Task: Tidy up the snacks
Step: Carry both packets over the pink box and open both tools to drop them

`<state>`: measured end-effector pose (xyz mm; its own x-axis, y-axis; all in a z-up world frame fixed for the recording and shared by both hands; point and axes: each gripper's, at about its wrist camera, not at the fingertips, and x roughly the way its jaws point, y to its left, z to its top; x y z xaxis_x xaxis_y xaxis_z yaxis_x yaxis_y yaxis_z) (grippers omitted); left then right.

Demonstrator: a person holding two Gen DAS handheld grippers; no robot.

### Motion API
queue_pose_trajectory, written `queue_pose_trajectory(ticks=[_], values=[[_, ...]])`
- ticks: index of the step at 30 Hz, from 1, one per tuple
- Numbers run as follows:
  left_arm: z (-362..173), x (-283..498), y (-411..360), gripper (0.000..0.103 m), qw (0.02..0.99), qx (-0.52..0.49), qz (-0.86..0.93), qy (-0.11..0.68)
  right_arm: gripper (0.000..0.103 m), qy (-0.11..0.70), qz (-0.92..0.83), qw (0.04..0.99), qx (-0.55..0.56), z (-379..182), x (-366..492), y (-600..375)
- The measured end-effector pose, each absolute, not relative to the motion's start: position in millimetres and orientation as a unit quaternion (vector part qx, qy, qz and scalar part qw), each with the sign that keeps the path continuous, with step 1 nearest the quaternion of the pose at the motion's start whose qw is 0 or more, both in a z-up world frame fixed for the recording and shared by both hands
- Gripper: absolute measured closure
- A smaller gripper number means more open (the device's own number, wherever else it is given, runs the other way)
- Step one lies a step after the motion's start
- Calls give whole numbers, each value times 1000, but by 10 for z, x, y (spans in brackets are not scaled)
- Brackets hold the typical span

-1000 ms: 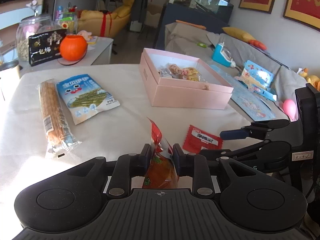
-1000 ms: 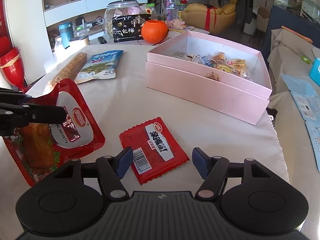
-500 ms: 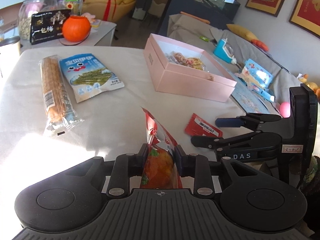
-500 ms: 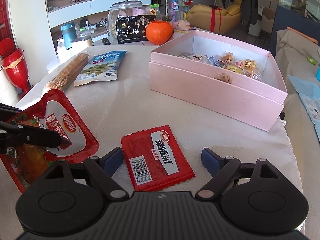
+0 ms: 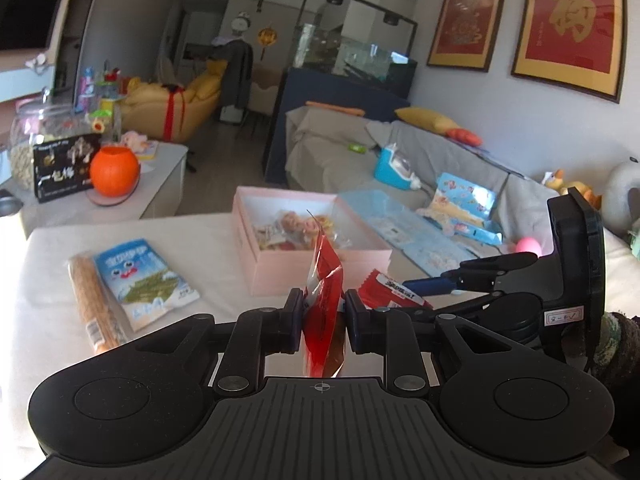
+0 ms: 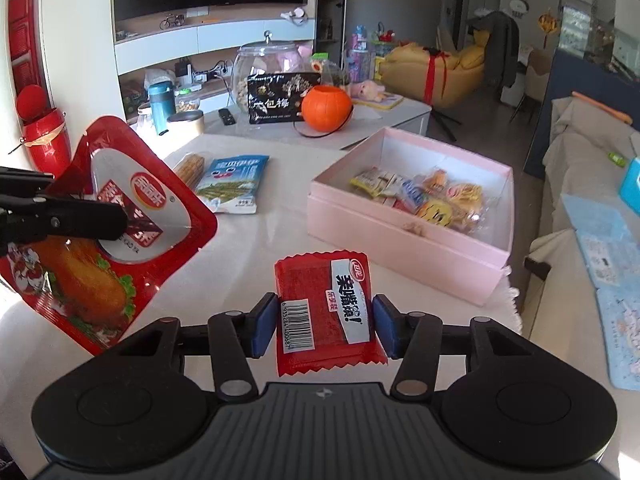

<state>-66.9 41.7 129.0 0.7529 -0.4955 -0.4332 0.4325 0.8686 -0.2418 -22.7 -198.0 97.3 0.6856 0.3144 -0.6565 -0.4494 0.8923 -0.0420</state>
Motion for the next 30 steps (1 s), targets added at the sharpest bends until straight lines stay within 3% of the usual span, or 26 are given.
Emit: queue_pose_trajectory(ticks=[7, 12, 17, 22, 26, 30], values=[[1752, -288, 123, 77, 943, -48, -271, 187, 52, 313, 180, 925, -119, 1179, -297, -2221], [2040, 648, -112, 74, 938, -130, -299, 117, 51, 317, 170, 926, -117, 1150, -213, -2304], [1545, 1537, -123, 75, 903, -206, -276, 257, 50, 340, 153, 921, -110, 1012, -102, -2399], [1123, 1308, 313, 75, 917, -199, -229, 259, 50, 345, 133, 924, -96, 1016, 12, -2599], [1010, 1068, 622, 75, 932, -182, -170, 263, 50, 316, 136, 938, -42, 1418, 423, -2706], [1023, 936, 978, 75, 941, -175, -77, 279, 34, 303, 135, 943, 4, 1879, 1145, -2637]])
